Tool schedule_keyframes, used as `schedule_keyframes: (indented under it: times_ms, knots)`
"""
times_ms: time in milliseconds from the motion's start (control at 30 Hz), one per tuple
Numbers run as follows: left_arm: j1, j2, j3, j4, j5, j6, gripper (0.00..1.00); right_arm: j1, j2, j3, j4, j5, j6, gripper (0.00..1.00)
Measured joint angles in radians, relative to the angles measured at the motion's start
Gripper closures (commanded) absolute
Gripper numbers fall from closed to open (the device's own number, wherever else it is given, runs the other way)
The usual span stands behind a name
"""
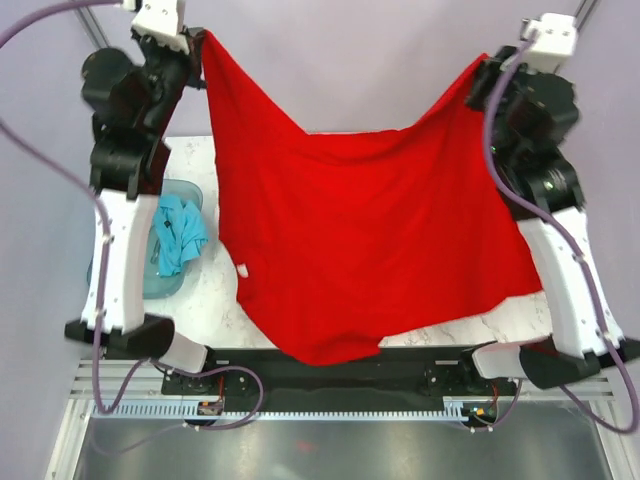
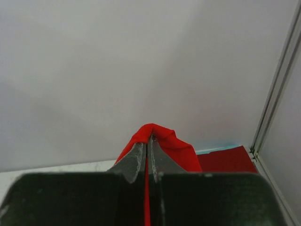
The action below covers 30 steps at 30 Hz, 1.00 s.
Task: Fold and stack the t-shirts
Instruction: Flatten the tshirt out
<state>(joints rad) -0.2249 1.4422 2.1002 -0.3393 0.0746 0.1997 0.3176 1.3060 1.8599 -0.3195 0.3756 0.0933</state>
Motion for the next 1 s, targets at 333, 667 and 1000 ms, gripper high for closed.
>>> schedule_keyframes:
  times_ms: [333,667,1000]
  knots:
    - [0.119,0.229,0.193,0.054,-0.033,-0.063,0.98,-0.018,0.185,0.154,0.024,-0.010,-0.012,1.00]
    - [0.112,-0.180,-0.051,0.203,0.009,-0.064,0.98,-0.021,-0.134,-0.072,0.038,-0.068,0.040,1.00]
    - [0.112,-0.578,-0.284,0.324,0.035,-0.103,0.98,-0.021,-0.520,-0.214,-0.016,-0.191,0.146,1.00]
